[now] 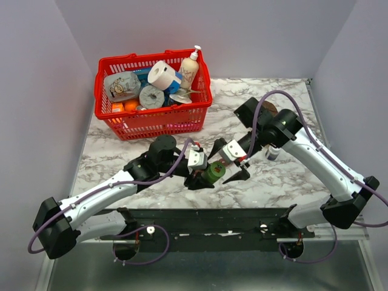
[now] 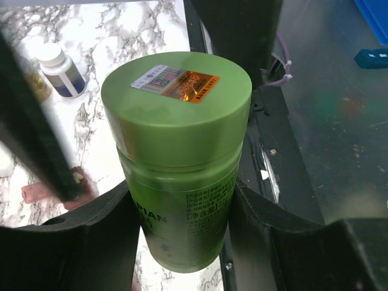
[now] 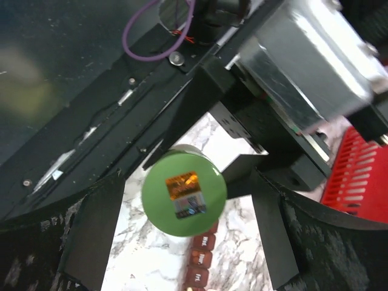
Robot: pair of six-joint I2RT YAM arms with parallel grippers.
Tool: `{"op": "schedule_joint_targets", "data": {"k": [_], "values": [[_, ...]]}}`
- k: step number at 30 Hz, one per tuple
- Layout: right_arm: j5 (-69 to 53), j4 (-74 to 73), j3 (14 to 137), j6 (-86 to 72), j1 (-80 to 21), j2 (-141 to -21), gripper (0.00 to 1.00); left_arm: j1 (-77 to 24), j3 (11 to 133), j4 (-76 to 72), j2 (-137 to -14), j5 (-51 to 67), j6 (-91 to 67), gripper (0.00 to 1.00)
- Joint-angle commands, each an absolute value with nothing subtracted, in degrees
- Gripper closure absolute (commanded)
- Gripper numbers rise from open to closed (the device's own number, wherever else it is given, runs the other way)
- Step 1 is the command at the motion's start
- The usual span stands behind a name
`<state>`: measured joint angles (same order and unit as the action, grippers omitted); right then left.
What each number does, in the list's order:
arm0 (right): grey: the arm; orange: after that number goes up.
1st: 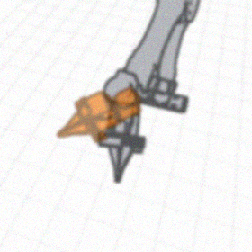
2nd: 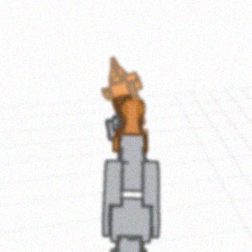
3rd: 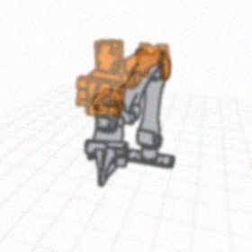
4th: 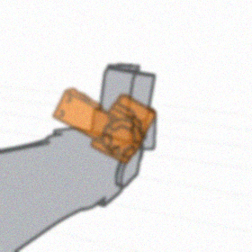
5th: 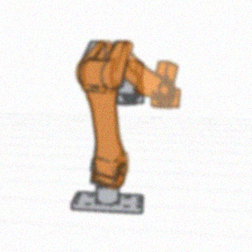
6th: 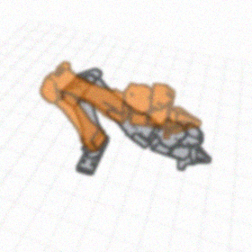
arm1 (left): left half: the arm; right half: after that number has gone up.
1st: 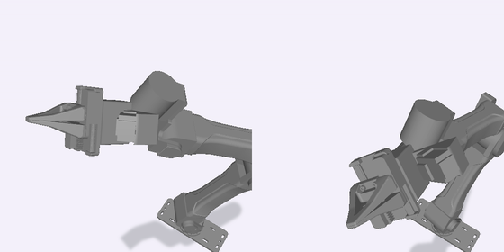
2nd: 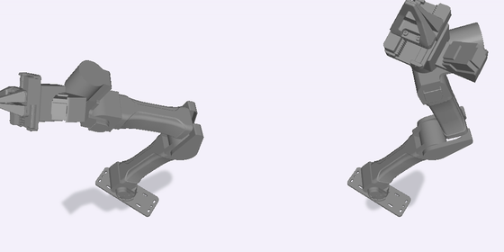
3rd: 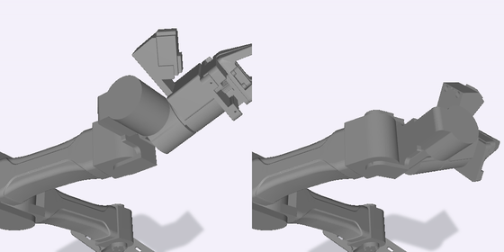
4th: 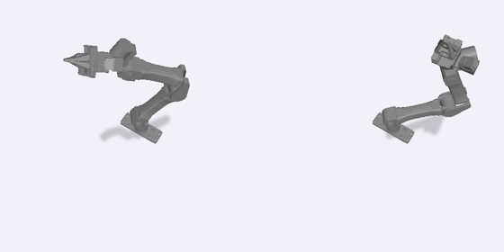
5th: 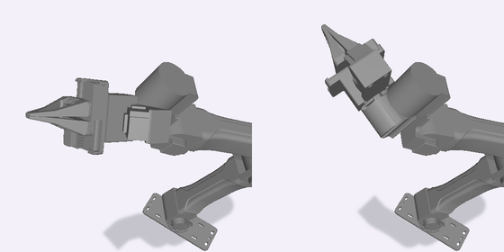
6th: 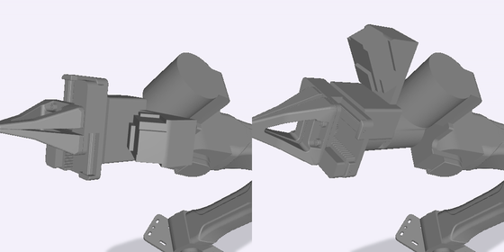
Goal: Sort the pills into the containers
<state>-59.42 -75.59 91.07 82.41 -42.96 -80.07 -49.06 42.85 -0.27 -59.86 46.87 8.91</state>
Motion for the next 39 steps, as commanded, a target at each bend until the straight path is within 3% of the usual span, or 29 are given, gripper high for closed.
{"op": "schedule_joint_targets", "data": {"k": [1, 7, 11, 14, 19, 20, 24, 28, 31, 32, 34, 36, 39], "values": [[-59.8, -82.2, 89.6, 82.8, -43.9, -78.3, 0.12, -47.4, 43.8, -3.0, -59.5, 52.1, 7.4, 1.00], [-57.5, -77.6, 87.6, 77.6, -43.9, -77.1, 0.26, -45.1, 41.5, -8.2, -58.3, 53.3, 4.0, 1.00], [-57.7, -73.9, 87.1, 71.6, -43.9, -77.1, 0.47, -44.6, 40.1, -11.2, -57.0, 51.3, 1.7, 1.00], [-56.3, -67.4, 85.5, 64.5, -43.9, -76.6, 0.53, -44.4, 38.5, -13.9, -54.6, 44.8, 0.6, 1.00], [-49.2, -55.3, 80.7, 39.6, -43.4, -77.3, 0.60, -44.4, 35.2, -24.0, -49.9, 31.7, -1.1, 1.00], [-47.7, -50.1, 79.9, 34.9, -43.0, -77.7, 0.65, -44.4, 34.9, -25.0, -49.4, 29.6, -1.0, 1.00], [-36.8, -38.4, 74.4, 6.8, -37.5, -78.5, 0.66, -45.2, 34.5, -29.8, -49.7, 13.6, -0.3, 1.00], [-31.6, -34.7, 72.2, -4.9, -31.0, -79.5, 0.67, -45.4, 33.1, -32.8, -51.8, 5.7, 1.1, 1.00], [-34.7, -31.4, 70.1, -7.2, -30.8, -79.5, 0.62, -45.4, 32.6, -34.7, -54.5, 8.0, -0.1, 1.00], [-39.6, -30.2, 70.0, -7.2, -30.8, -79.5, 0.48, -45.3, 32.2, -35.2, -55.6, 10.8, -1.5, 1.00], [-45.0, -30.0, 72.1, -4.8, -30.7, -79.7, 0.32, -45.2, 31.9, -35.2, -56.5, 14.0, -1.6, 1.00], [-51.8, -31.1, 76.2, -0.6, -30.6, -79.1, 0.04, -44.4, 31.0, -34.5, -57.0, 18.8, -1.7, 1.00], [-58.5, -36.9, 81.0, 14.4, -30.2, -77.1, 0.00, -42.7, 30.1, -32.3, -56.1, 26.1, -2.2, 1.00]]}}
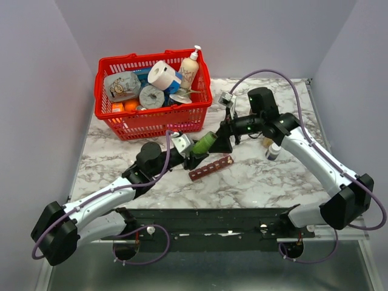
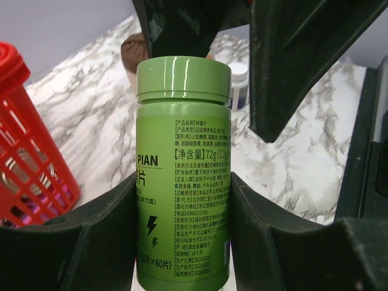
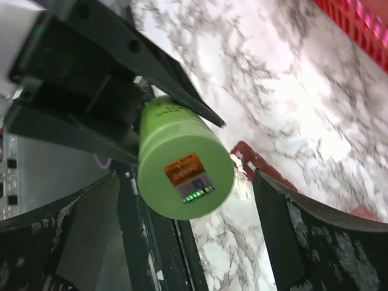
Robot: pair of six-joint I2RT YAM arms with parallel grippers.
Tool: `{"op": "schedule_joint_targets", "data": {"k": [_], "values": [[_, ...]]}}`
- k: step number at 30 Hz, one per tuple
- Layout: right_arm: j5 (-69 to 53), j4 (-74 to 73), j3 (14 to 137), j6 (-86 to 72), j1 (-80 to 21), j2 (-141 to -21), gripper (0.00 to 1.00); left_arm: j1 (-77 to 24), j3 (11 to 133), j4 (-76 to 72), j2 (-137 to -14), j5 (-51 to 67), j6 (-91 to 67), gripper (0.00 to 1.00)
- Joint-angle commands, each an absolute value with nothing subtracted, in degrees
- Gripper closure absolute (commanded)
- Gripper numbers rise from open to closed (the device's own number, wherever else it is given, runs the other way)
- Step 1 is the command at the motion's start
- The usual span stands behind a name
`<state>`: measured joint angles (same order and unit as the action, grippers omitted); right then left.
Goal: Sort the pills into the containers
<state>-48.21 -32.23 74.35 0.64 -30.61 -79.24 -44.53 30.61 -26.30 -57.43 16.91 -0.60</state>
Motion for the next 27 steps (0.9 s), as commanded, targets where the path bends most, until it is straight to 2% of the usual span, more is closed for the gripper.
{"op": "schedule_joint_targets", "data": {"k": [1, 2, 3, 4, 5, 6, 9, 14, 19, 23, 27], "values": [[-58.3, -38.5, 82.9, 18.8, -30.2, -76.2, 0.00, -42.4, 30.2, -31.3, -55.7, 28.1, -2.4, 1.00], [-58.9, -42.8, 83.3, 23.9, -30.2, -75.2, 0.00, -42.0, 30.8, -30.2, -54.9, 30.5, -2.5, 1.00], [-58.7, -46.3, 83.8, 39.6, -30.2, -73.3, 0.00, -41.3, 31.3, -28.0, -54.6, 36.8, -2.6, 1.00], [-58.4, -49.6, 84.9, 47.0, -30.2, -72.7, 0.00, -41.2, 31.6, -27.1, -54.4, 39.3, -3.0, 1.00], [-58.4, -58.3, 86.6, 53.6, -30.2, -72.9, 0.00, -41.1, 32.7, -25.9, -54.1, 41.4, -3.2, 1.00], [-58.4, -63.5, 88.1, 68.4, -30.3, -74.3, 0.00, -41.0, 33.2, -23.3, -54.1, 45.7, -3.3, 1.00], [-62.0, -75.1, 90.3, 85.1, -30.4, -75.7, 0.00, -41.0, 34.2, -21.9, -54.2, 49.9, -4.9, 1.00], [-63.7, -80.1, 92.0, 87.3, -34.1, -79.9, 0.00, -41.0, 33.8, -25.3, -54.4, 53.2, -8.6, 1.00], [-61.3, -72.6, 85.0, 82.0, -37.4, -76.6, 0.03, -41.0, 33.9, -29.4, -55.1, 52.7, -10.9, 1.00], [-59.6, -68.6, 84.2, 78.4, -37.9, -75.5, 0.13, -40.6, 32.7, -34.4, -55.6, 51.7, -13.9, 1.00], [-59.9, -66.7, 84.0, 75.5, -38.1, -75.1, 0.16, -40.3, 31.8, -37.3, -56.2, 51.2, -15.6, 1.00]]}}
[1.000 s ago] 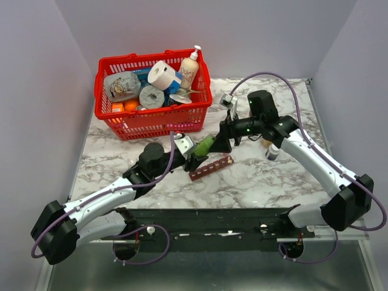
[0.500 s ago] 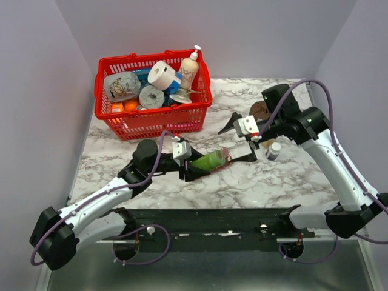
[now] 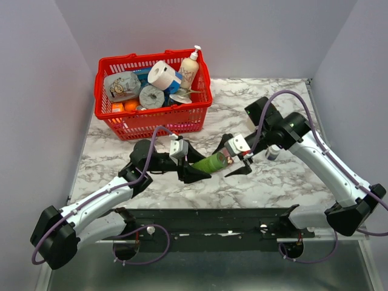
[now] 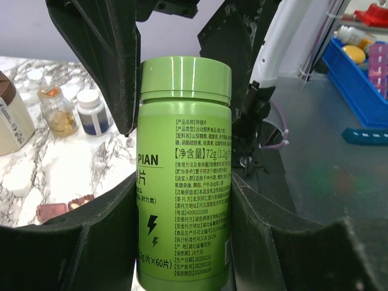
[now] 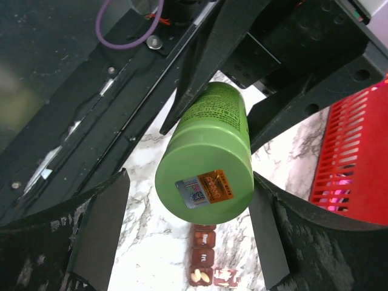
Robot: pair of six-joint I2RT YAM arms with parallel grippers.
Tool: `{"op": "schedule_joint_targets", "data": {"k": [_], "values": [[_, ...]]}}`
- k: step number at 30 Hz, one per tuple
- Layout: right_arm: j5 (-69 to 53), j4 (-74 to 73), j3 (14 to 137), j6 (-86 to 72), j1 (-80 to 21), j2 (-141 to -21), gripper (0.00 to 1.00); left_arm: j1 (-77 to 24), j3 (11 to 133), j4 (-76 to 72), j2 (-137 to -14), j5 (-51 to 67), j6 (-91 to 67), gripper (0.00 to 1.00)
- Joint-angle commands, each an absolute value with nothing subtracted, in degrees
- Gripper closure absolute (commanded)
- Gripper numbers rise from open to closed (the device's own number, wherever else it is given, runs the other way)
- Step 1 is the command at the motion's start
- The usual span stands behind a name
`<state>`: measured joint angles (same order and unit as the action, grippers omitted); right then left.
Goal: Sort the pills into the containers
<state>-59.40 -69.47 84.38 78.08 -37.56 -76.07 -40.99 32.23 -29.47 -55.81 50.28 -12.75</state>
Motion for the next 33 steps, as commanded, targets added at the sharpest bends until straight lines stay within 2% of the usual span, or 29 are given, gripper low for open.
{"op": "schedule_joint_targets", "data": {"k": [1, 3, 5, 16, 22, 25, 26, 28, 29, 33], "values": [[-59.9, -66.4, 84.0, 75.2, -38.1, -75.0, 0.16, -40.3, 31.8, -37.4, -56.2, 51.2, -15.7, 1.00], [-59.5, -65.4, 84.3, 73.8, -38.1, -75.1, 0.13, -40.3, 31.6, -37.5, -56.2, 51.0, -15.8, 1.00], [-58.5, -63.7, 84.5, 72.1, -38.1, -75.0, 0.00, -40.3, 31.6, -37.4, -56.2, 51.0, -16.1, 1.00], [-58.8, -62.8, 90.3, 66.7, -38.1, -76.0, 0.04, -40.0, 30.8, -39.7, -56.6, 51.2, -17.6, 1.00], [-58.5, -62.3, 88.2, 66.1, -38.9, -75.9, 0.16, -39.6, 30.1, -41.7, -56.3, 50.5, -18.9, 1.00], [-58.4, -60.9, 86.5, 64.5, -39.5, -75.8, 0.30, -39.6, 30.0, -42.9, -56.2, 49.1, -19.6, 1.00], [-58.6, -59.6, 86.2, 63.6, -39.6, -75.8, 0.40, -39.6, 29.9, -43.1, -55.7, 48.6, -19.6, 1.00], [-59.0, -58.3, 85.6, 60.2, -39.6, -75.8, 0.44, -39.6, 29.6, -43.6, -55.3, 45.6, -19.2, 1.00], [-59.1, -56.1, 85.3, 58.8, -39.6, -75.8, 0.51, -39.6, 29.4, -43.8, -54.4, 44.1, -18.6, 1.00], [-59.7, -47.6, 82.4, 41.5, -39.6, -75.9, 0.62, -39.6, 27.0, -49.6, -52.1, 34.6, -15.9, 1.00]]}}
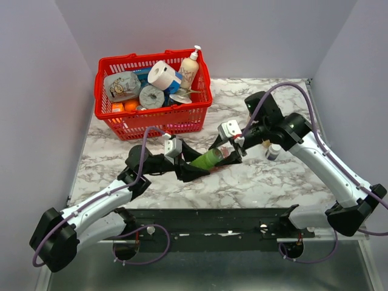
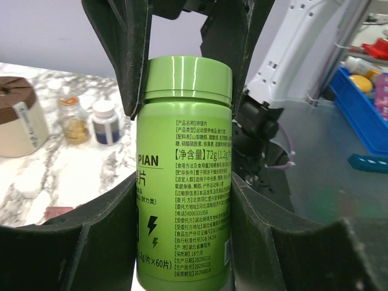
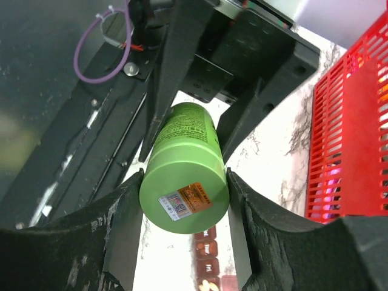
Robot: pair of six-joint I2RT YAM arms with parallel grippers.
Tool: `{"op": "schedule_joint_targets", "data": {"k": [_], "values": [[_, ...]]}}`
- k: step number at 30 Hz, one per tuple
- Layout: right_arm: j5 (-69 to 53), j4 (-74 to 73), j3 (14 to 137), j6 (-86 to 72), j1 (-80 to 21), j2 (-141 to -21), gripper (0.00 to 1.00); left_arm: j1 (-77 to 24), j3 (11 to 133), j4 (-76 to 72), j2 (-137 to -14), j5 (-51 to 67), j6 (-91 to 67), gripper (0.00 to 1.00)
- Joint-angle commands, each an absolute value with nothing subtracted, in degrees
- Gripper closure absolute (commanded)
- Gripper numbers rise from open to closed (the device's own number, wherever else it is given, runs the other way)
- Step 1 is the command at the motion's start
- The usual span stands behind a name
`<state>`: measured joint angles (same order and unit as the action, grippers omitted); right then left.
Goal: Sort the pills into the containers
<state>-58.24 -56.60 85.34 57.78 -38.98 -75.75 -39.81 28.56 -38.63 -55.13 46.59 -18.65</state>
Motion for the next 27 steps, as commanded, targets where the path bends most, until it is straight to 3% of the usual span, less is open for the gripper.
{"op": "schedule_joint_targets", "data": {"k": [1, 3, 9, 12, 16, 17, 18, 20, 21, 22, 23, 27], "values": [[-59.7, -45.6, 81.3, 37.8, -39.6, -76.1, 0.63, -39.6, 26.9, -50.3, -51.9, 32.7, -15.3, 1.00], [-59.9, -40.3, 80.5, 26.1, -39.6, -77.4, 0.71, -40.1, 27.2, -52.4, -51.9, 27.7, -12.8, 1.00], [-50.8, -28.1, 76.5, -2.4, -39.2, -79.9, 0.71, -43.9, 30.6, -49.9, -55.6, 12.9, -1.7, 1.00], [-47.6, -25.3, 74.9, -11.3, -38.8, -81.9, 0.71, -45.9, 31.6, -49.5, -58.4, 3.3, 1.7, 1.00], [-53.1, -22.4, 77.1, -14.9, -37.7, -83.9, 0.66, -46.0, 31.0, -50.4, -60.3, 3.1, 1.2, 1.00], [-53.3, -22.8, 78.2, -13.5, -37.5, -83.8, 0.61, -45.9, 30.7, -50.2, -60.2, 4.5, 1.1, 1.00], [-53.9, -24.1, 79.8, -10.6, -37.1, -83.6, 0.47, -45.9, 30.1, -49.1, -60.1, 5.7, 1.2, 1.00], [-56.3, -27.6, 85.0, -6.2, -34.6, -83.5, 0.30, -45.7, 29.4, -47.3, -58.9, 10.2, 1.0, 1.00], [-59.2, -29.3, 87.0, -4.0, -33.6, -83.5, 0.13, -45.2, 28.8, -45.2, -58.5, 12.4, 0.8, 1.00], [-60.1, -31.5, 91.5, 2.5, -31.7, -83.5, 0.04, -44.8, 28.5, -44.4, -58.0, 14.7, 0.4, 1.00], [-60.7, -36.8, 93.6, 6.6, -30.9, -83.4, 0.00, -44.3, 28.2, -43.5, -57.1, 17.7, 0.3, 1.00], [-63.3, -46.8, 96.2, 30.9, -30.3, -79.0, 0.00, -41.9, 28.4, -38.5, -55.5, 34.5, -4.6, 1.00]]}}
